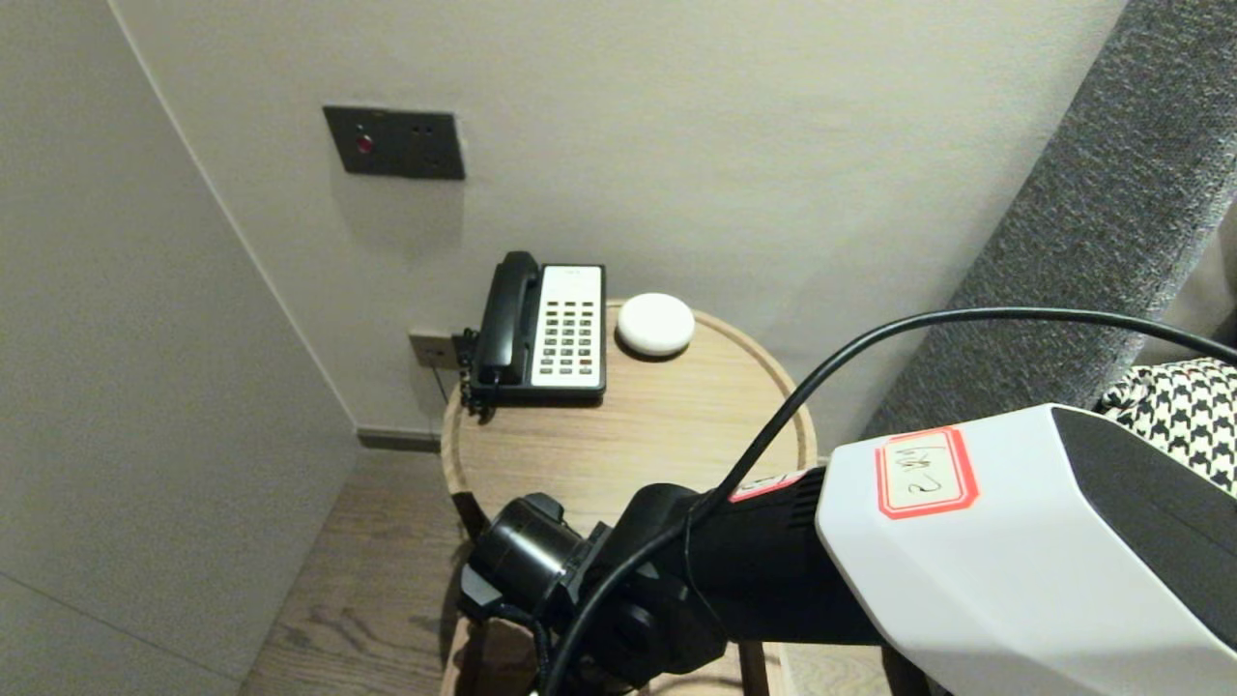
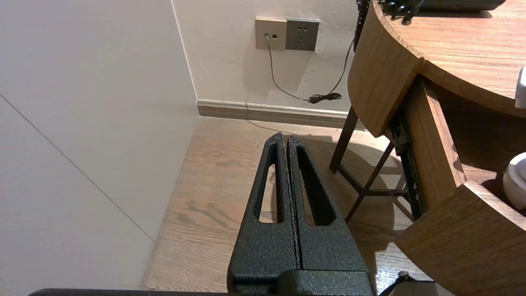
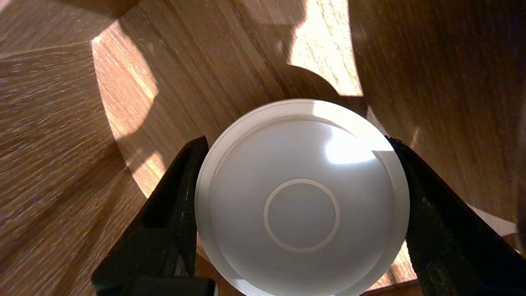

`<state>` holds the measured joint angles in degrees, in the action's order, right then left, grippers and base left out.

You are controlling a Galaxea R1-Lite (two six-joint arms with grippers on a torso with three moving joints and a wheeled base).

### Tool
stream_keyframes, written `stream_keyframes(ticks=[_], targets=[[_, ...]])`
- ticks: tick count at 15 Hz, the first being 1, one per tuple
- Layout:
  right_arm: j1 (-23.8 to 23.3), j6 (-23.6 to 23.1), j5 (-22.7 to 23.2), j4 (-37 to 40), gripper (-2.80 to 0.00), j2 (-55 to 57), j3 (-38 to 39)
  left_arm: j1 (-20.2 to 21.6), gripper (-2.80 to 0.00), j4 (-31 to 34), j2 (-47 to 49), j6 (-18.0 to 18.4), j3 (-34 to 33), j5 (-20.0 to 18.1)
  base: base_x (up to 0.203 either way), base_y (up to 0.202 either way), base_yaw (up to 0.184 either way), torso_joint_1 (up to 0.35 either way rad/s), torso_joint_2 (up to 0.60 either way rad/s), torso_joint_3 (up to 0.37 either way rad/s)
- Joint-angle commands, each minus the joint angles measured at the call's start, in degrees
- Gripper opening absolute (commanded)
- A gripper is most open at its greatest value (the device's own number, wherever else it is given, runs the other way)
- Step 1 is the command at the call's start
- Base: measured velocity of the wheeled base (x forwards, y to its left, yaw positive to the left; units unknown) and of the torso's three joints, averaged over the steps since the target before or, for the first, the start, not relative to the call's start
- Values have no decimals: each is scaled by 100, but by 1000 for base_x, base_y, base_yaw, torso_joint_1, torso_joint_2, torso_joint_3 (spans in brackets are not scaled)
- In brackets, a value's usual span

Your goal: Put the remote controls on the table in the drawer one by one

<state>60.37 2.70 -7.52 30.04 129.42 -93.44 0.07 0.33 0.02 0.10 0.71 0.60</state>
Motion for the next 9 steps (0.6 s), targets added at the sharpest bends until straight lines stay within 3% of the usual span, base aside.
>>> stream_keyframes(ticks=[1, 9], targets=[[1, 11, 5, 11, -280, 53, -7, -6, -280, 2, -2, -1, 0, 2, 0, 0, 0, 0, 0, 0], [28, -15, -4, 2, -280, 83, 45, 1, -280, 2, -2, 2, 0, 2, 0, 0, 0, 0, 0, 0]])
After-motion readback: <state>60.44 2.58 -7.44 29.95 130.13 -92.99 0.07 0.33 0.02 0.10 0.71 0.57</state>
